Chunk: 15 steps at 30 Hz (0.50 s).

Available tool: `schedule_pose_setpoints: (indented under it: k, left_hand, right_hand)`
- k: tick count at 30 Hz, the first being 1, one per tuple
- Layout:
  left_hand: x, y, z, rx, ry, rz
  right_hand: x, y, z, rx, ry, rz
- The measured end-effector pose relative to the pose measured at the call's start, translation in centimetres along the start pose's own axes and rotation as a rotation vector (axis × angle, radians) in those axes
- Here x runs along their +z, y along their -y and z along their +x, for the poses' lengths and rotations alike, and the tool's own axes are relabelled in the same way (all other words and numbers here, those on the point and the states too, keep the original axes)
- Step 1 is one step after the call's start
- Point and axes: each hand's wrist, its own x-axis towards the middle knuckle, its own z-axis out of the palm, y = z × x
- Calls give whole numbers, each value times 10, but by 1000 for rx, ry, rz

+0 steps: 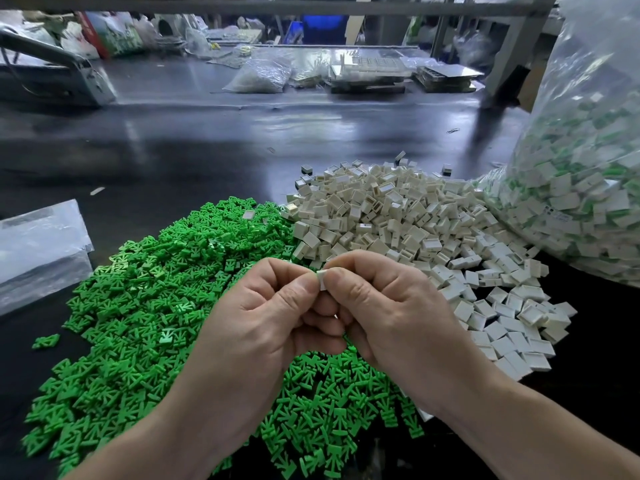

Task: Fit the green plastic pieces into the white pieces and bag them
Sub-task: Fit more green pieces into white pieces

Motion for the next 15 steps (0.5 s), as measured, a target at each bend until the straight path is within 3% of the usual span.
schedule_pose_setpoints:
  k: [6,10,13,15]
  left_hand:
    - [-8,-8,7,8,71,70]
    - [-12,-7,10,95,-66,133]
    - [-2,-6,2,-36,48,-62]
    - [3,-4,-4,-102,97,-53]
  right_hand:
    - [3,7,1,61,10,31]
    - [3,10,-2,165,112,-12]
    - [18,9,-10,188,223,-104]
    - [26,7,-14,175,256,-165]
